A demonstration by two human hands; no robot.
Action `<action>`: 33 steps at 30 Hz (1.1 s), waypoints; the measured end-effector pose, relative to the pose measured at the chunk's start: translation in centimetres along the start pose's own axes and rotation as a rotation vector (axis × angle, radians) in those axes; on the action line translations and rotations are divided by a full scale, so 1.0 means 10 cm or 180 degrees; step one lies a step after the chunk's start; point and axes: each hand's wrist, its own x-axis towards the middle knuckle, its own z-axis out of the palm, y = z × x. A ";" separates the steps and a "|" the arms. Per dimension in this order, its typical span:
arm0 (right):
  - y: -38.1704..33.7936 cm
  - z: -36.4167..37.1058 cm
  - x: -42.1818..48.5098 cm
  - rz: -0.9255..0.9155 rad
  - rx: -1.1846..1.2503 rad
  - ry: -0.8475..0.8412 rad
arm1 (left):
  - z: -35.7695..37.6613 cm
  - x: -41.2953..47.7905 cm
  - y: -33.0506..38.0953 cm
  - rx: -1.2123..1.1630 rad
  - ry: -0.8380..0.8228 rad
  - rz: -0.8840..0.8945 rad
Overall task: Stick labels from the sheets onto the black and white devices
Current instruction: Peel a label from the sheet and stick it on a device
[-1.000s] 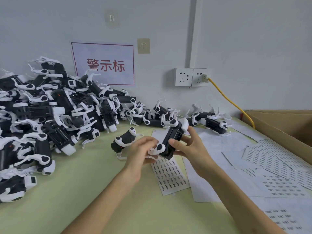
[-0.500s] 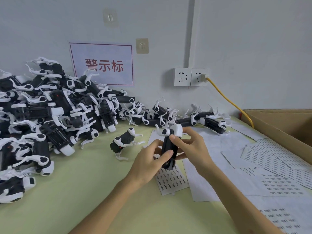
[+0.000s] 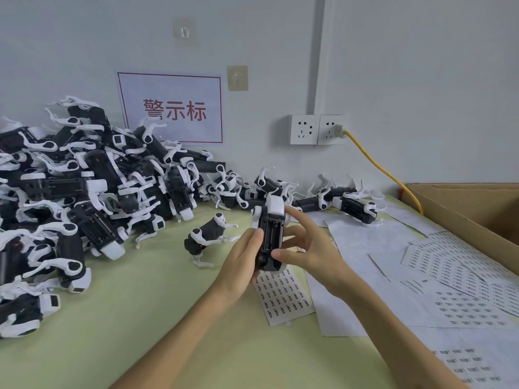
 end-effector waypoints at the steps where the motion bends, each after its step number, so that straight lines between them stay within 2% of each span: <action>1: 0.00 0.02 0.00 -0.0025 -0.0056 -0.0017 | -0.01 0.00 0.02 -0.0009 -0.0025 -0.0060; 6: -0.03 -0.02 -0.01 -0.0088 -0.0100 -0.0014 | -0.01 -0.04 0.09 -0.0511 -0.0399 -0.0185; 11: -0.03 -0.01 0.00 -0.0101 -0.0011 0.0226 | 0.00 -0.06 0.06 -0.0332 -0.0603 -0.0233; 13: -0.02 0.01 0.00 -0.0107 -0.0023 0.0294 | 0.01 -0.05 0.05 -0.0487 -0.0506 -0.0301; 16: 0.01 0.01 0.02 -0.0068 -0.0157 0.0489 | -0.03 0.00 0.03 -0.1023 -0.0050 -0.0341; 19: 0.09 -0.03 0.03 0.0162 -0.1103 0.0385 | -0.12 0.02 0.08 -0.1573 0.0116 -0.0275; 22: 0.16 0.00 0.02 0.0581 -0.2460 -0.0249 | -0.21 0.04 0.10 -0.2005 -0.0002 -0.0350; 24: 0.21 0.06 0.01 0.0772 -0.2940 -0.0629 | -0.23 0.08 0.08 -0.2257 0.0055 -0.0530; 28: 0.26 0.08 0.04 0.0749 -0.2531 -0.0576 | -0.26 0.11 0.04 -0.2225 0.0314 -0.0955; 33: 0.26 0.05 0.06 0.0429 -0.2104 -0.0031 | -0.28 0.11 0.05 -0.2310 0.0242 -0.1186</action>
